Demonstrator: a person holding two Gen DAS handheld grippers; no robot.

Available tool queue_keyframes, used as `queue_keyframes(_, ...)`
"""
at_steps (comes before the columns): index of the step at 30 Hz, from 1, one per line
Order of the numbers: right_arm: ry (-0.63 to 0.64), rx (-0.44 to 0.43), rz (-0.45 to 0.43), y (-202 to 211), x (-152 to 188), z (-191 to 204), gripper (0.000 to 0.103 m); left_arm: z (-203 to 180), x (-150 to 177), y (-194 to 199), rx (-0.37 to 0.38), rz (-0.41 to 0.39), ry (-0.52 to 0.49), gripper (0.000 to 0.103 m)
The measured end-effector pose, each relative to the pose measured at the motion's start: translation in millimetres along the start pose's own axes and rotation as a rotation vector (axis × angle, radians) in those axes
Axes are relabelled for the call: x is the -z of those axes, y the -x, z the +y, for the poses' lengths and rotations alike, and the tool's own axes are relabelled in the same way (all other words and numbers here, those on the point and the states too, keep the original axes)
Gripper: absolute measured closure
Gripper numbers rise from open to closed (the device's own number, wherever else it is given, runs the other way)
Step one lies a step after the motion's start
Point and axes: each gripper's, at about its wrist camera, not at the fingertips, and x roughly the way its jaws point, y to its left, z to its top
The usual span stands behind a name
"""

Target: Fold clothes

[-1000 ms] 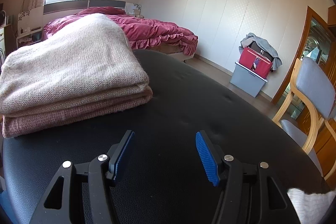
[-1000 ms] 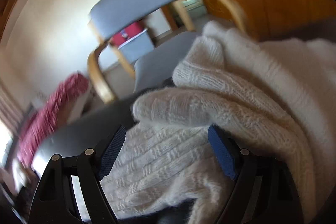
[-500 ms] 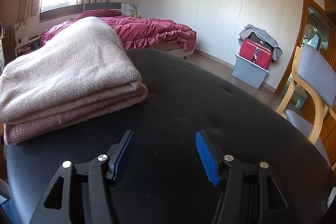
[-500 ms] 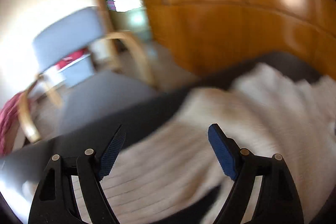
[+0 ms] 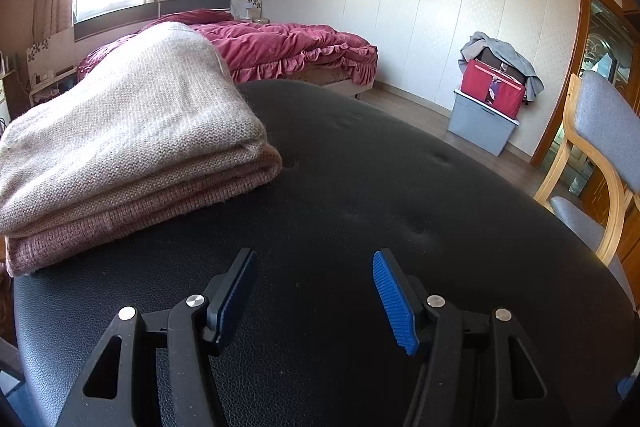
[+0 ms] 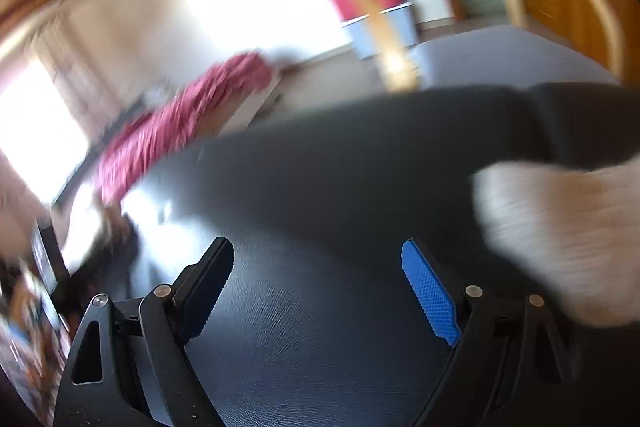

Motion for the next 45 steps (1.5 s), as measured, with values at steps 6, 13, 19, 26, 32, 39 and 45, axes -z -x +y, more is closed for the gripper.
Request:
queue_keyframes(6,0.001,-0.042,-0.006,-18,15,12,0.005,-2,0,5,0.000,-0.013,-0.009,0.042)
queue_keyframes(13,-0.003,-0.040,0.011,-10,16,16,0.001,-3,1,5,0.005,-0.005,-0.011,0.042)
queue_keyframes(19,0.064,0.034,0.042,-14,12,26,0.000,-4,1,5,0.007,-0.003,-0.015,0.042)
queue_keyframes(26,0.150,0.121,0.073,-1,13,15,0.000,-7,3,-3,0.025,0.052,-0.026,0.041)
queue_keyframes(32,0.175,0.145,0.079,3,15,5,0.000,-9,4,-1,0.022,0.043,-0.036,0.041)
queue_keyframes(39,0.171,0.137,0.084,11,15,-8,0.000,-20,5,13,0.008,-0.019,-0.093,0.041)
queue_keyframes(45,0.168,0.133,0.086,15,17,-14,0.000,-46,19,33,0.049,-0.036,-0.194,0.041)
